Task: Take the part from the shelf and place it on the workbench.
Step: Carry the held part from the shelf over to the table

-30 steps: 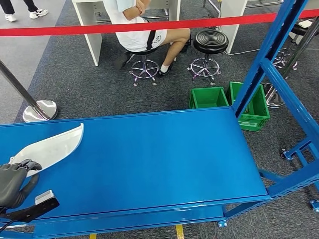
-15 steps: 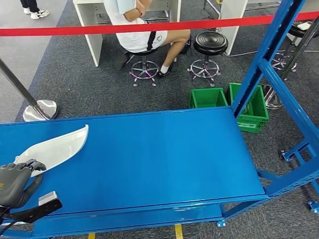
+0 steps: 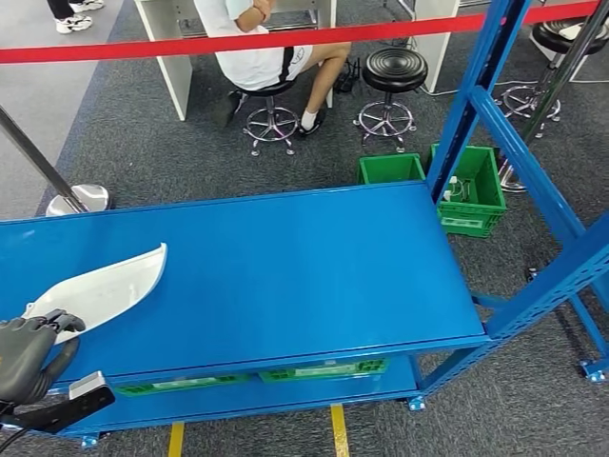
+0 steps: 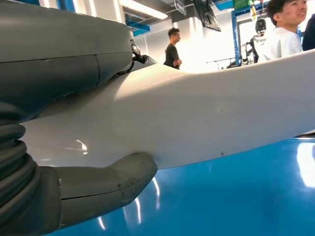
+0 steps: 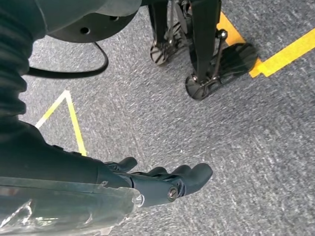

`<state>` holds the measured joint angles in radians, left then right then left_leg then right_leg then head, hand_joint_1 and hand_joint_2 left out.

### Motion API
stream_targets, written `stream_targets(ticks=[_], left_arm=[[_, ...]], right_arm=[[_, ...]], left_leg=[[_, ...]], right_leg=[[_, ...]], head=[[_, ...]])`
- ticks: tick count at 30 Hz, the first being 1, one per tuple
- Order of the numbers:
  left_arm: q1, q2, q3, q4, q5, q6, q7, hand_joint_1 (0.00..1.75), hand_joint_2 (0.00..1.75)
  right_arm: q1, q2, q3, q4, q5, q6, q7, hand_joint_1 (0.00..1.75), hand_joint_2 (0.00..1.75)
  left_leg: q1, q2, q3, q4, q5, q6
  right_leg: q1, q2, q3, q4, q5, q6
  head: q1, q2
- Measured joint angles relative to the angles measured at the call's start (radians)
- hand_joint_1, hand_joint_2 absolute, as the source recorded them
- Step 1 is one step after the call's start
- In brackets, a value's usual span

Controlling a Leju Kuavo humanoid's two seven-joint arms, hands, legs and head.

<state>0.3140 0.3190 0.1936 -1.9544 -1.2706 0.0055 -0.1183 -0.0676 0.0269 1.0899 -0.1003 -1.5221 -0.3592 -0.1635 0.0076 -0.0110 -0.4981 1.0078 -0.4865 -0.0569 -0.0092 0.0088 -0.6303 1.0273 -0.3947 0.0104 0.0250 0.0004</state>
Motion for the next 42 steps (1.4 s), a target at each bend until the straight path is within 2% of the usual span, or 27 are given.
stream_targets(ticks=[2,4,6,8,9,10,11,13,15,17,19,20,21,24,25,26,27,29,30,32,34,35,36,39,40,41,42], left_arm=[[0.002,0.002,0.003,0.0,0.003,0.0,0.0,1.75,1.75],[0.003,0.003,0.005,0.0,0.005,0.0,-0.001,1.75,1.75],[0.005,0.004,0.007,0.0,0.006,0.0,-0.003,1.75,1.75],[0.009,0.004,0.009,0.0,0.007,0.0,-0.004,1.75,1.75],[0.012,0.004,0.01,0.0,0.007,0.0,-0.004,1.75,1.75],[0.014,0.003,0.011,0.0,0.008,0.001,-0.004,1.75,1.75],[0.016,0.002,0.012,0.0,0.008,0.001,-0.005,1.75,1.75],[0.019,0.002,0.015,0.0,0.008,0.001,-0.005,1.75,1.75],[0.02,0.002,0.018,0.0,0.008,0.001,-0.005,1.75,1.75],[0.021,0.002,0.019,0.0,0.01,0.002,-0.005,1.75,1.75],[0.022,0.002,0.02,0.0,0.012,0.003,-0.007,1.75,1.75],[0.024,0.002,0.021,0.0,0.013,0.003,-0.008,1.75,1.75],[0.025,0.002,0.022,0.0,0.014,0.003,-0.009,1.75,1.75],[0.027,0.002,0.024,0.0,0.016,0.003,-0.014,1.75,1.75],[0.028,0.002,0.025,0.0,0.016,0.003,-0.016,1.75,1.75],[0.03,0.001,0.026,0.0,0.017,0.003,-0.017,1.75,1.75],[0.032,0.002,0.027,0.0,0.019,0.003,-0.018,1.75,1.75],[0.034,0.002,0.032,0.0,0.022,0.003,-0.02,1.75,1.75],[0.033,0.002,0.034,0.0,0.023,0.003,-0.02,1.75,1.75],[0.034,0.002,0.039,0.0,0.024,0.003,-0.02,1.75,1.75],[0.036,0.002,0.041,0.0,0.024,0.003,-0.02,1.75,1.75],[0.036,0.002,0.042,0.0,0.024,0.003,-0.02,1.75,1.75],[0.037,0.002,0.042,0.0,0.024,0.003,-0.02,1.75,1.75],[0.038,0.002,0.043,-0.001,0.024,0.003,-0.02,1.75,1.75],[0.039,0.001,0.043,0.0,0.024,0.003,-0.02,1.75,1.75],[0.039,0.001,0.043,0.0,0.024,0.003,-0.02,1.75,1.75],[0.04,0.001,0.043,0.0,0.024,0.003,-0.02,1.75,1.75]], right_arm=[[0.001,0.0,0.0,0.0,0.0,0.0,0.0,0.0,1.75],[0.002,0.0,0.0,0.001,0.0,0.0,0.0,0.0,1.75],[0.003,0.0,0.0,0.002,0.0,0.0,0.001,0.0,1.75],[0.003,0.0,0.001,0.002,0.0,-0.001,0.002,0.0,1.75],[0.002,0.0,0.001,0.002,0.0,-0.001,0.002,0.0,1.75],[0.002,0.0,0.002,0.003,0.0,-0.001,0.002,0.0,1.75],[0.002,0.0,0.003,0.003,0.0,-0.001,0.002,0.0,1.75],[0.001,-0.001,0.006,0.003,0.0,-0.001,0.002,0.0,1.75],[-0.003,-0.001,0.007,0.003,0.0,-0.001,0.001,0.0,1.75],[-0.007,-0.001,0.009,0.003,0.0,-0.001,0.001,0.0,1.75],[-0.006,0.0,0.012,0.003,0.0,-0.002,0.001,0.0,1.75],[-0.005,-0.001,0.014,0.003,0.0,-0.002,0.001,0.0,1.75],[-0.005,-0.001,0.015,0.003,0.0,-0.002,0.001,0.0,1.75],[-0.004,-0.001,0.016,0.003,0.0,-0.001,0.0,0.0,1.75],[-0.003,-0.001,0.016,0.003,0.0,0.0,0.0,0.0,1.75],[-0.003,-0.001,0.016,0.003,0.0,0.0,0.0,0.0,1.75],[-0.003,-0.001,0.017,0.003,0.0,0.0,0.0,0.0,1.75],[-0.003,-0.001,0.017,0.003,0.0,0.001,0.0,0.0,1.75],[-0.004,-0.002,0.017,0.003,0.0,0.001,-0.001,0.0,1.75],[-0.004,-0.002,0.017,0.003,0.0,0.001,-0.002,0.0,1.75],[-0.002,-0.003,0.019,0.004,0.0,0.001,-0.002,0.0,1.75],[0.0,-0.003,0.02,0.004,0.0,0.001,-0.002,0.0,1.75],[0.002,-0.003,0.021,0.004,0.0,0.001,-0.002,0.0,1.75],[0.001,-0.002,0.023,0.005,0.0,0.001,-0.002,0.0,1.75],[0.0,-0.002,0.024,0.005,0.0,0.001,-0.002,0.0,1.75],[0.0,-0.002,0.024,0.005,0.0,0.001,-0.002,0.0,1.75],[0.0,-0.002,0.024,0.005,0.0,0.001,-0.002,0.0,1.75]], left_leg=[[-0.004,-0.001,0.025,-0.047,-0.003,0.012],[-0.004,0.002,0.012,-0.046,0.01,0.029],[-0.002,0.006,-0.005,-0.049,0.029,0.046],[-0.004,0.008,-0.029,-0.048,0.049,0.055],[-0.005,0.008,-0.042,-0.047,0.06,0.056],[-0.007,0.008,-0.056,-0.046,0.07,0.056],[-0.009,0.008,-0.069,-0.046,0.081,0.056],[-0.011,0.008,-0.091,-0.045,0.1,0.053],[-0.014,0.008,-0.107,-0.043,0.117,0.045],[-0.014,0.009,-0.114,-0.043,0.133,0.034],[-0.01,0.01,-0.117,-0.045,0.146,0.021],[-0.008,0.009,-0.122,-0.039,0.134,0.015],[-0.007,0.009,-0.132,-0.016,0.101,0.008],[-0.002,0.009,-0.177,0.148,-0.05,-0.007],[0.0,0.009,-0.184,0.201,-0.071,-0.011],[0.001,0.009,-0.178,0.231,-0.067,-0.013],[0.002,0.009,-0.157,0.228,-0.045,-0.014],[0.004,0.009,-0.065,0.126,0.001,-0.016],[0.004,0.008,-0.008,0.047,0.001,-0.014],[0.001,0.007,0.059,-0.055,-0.019,0.001],[-0.002,0.008,0.056,-0.069,-0.016,0.024],[-0.003,0.01,0.048,-0.069,-0.007,0.034],[-0.002,0.012,0.037,-0.069,0.004,0.043],[-0.004,0.014,-0.006,-0.069,0.043,0.056],[-0.005,0.014,-0.023,-0.068,0.056,0.057],[-0.006,0.014,-0.039,-0.067,0.069,0.056],[-0.007,0.013,-0.054,-0.067,0.081,0.055]], right_leg=[[0.002,0.001,-0.004,-0.003,0.015,0.012],[0.0,0.001,-0.008,-0.003,0.019,0.024],[-0.001,0.0,-0.031,0.048,-0.037,0.032],[-0.001,-0.001,-0.07,0.175,-0.133,0.036],[-0.001,-0.001,-0.084,0.239,-0.165,0.038],[0.0,-0.001,-0.085,0.278,-0.176,0.037],[0.001,-0.001,-0.068,0.282,-0.166,0.035],[0.004,-0.001,0.021,0.181,-0.116,0.025],[0.009,-0.001,0.122,0.037,-0.106,0.015],[0.015,0.0,0.153,-0.027,-0.119,0.008],[0.016,-0.001,0.138,-0.031,-0.106,-0.003],[0.015,-0.003,0.13,-0.033,-0.095,-0.009],[0.013,-0.005,0.121,-0.035,-0.083,-0.015],[0.01,-0.008,0.079,-0.036,-0.044,-0.021],[0.01,-0.009,0.062,-0.035,-0.031,-0.02],[0.009,-0.009,0.044,-0.034,-0.017,-0.019],[0.008,-0.01,0.026,-0.033,-0.004,-0.017],[0.007,-0.009,-0.002,-0.03,0.019,-0.009],[0.007,-0.009,-0.012,-0.028,0.029,-0.004],[0.01,-0.008,-0.02,-0.028,0.05,0.008],[0.008,-0.008,-0.023,-0.034,0.068,0.02],[0.006,-0.008,-0.027,-0.03,0.062,0.025],[0.004,-0.008,-0.036,-0.01,0.033,0.031],[0.003,-0.007,-0.082,0.166,-0.123,0.04],[0.003,-0.007,-0.09,0.229,-0.151,0.04],[0.004,-0.007,-0.086,0.266,-0.154,0.04],[0.004,-0.007,-0.063,0.267,-0.136,0.038]], head=[[-0.001,0.0],[-0.002,0.0],[-0.001,0.0],[0.0,0.0],[0.0,0.0],[0.0,0.0],[0.0,0.0],[0.0,0.0],[-0.001,0.0],[-0.001,0.0],[0.001,0.0],[0.0,0.0],[-0.001,0.0],[-0.008,0.0],[-0.009,0.0],[-0.009,0.0],[-0.009,0.0],[-0.009,0.0],[-0.01,0.0],[-0.011,0.0],[-0.012,0.0],[-0.013,0.0],[-0.012,0.0],[-0.009,0.0],[-0.009,0.0],[-0.009,0.0],[-0.008,0.0]])
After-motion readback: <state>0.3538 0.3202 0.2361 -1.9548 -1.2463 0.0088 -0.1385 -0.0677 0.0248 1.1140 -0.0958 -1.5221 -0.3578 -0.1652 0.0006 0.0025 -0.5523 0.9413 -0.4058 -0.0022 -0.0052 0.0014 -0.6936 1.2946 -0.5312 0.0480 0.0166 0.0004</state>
